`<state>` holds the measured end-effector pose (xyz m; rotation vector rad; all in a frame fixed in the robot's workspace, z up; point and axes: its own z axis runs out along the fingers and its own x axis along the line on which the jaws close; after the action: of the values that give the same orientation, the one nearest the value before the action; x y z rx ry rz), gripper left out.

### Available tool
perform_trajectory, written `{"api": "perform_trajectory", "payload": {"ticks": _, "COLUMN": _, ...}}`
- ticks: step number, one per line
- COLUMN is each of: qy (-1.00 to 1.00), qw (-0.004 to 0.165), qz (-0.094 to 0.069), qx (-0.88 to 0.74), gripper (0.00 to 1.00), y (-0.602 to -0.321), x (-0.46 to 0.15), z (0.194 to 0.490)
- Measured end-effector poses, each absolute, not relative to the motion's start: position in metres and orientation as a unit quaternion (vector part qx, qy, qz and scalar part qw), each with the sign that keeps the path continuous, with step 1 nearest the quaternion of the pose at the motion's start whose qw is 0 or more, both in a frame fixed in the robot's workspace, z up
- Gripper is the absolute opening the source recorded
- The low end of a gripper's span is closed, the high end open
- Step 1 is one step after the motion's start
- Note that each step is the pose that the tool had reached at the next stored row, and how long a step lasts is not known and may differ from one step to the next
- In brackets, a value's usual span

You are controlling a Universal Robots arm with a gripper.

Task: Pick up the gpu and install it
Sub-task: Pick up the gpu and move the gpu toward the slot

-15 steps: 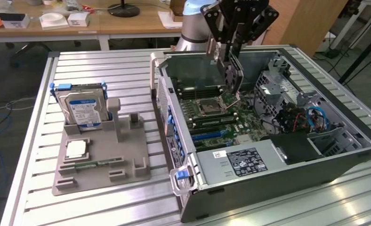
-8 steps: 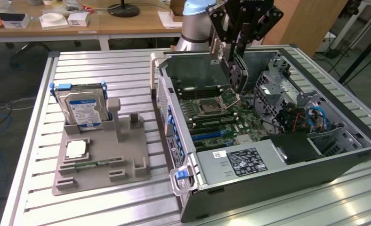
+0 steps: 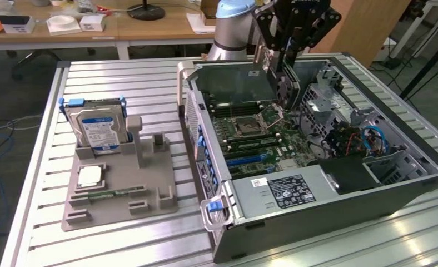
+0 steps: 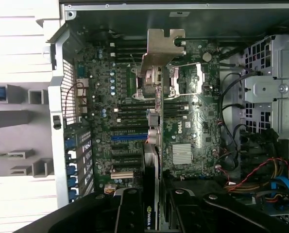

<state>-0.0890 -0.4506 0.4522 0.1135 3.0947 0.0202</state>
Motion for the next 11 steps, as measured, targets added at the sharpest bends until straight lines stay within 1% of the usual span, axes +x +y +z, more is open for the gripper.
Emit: {"api": "perform_trajectory", "payload": {"ticks": 11, "qy": 0.999, "qw": 0.022, "qz": 0.007, "qx": 0.036, "gripper": 0.26, "y": -0.451, "x": -0.076, "z": 0.452}}
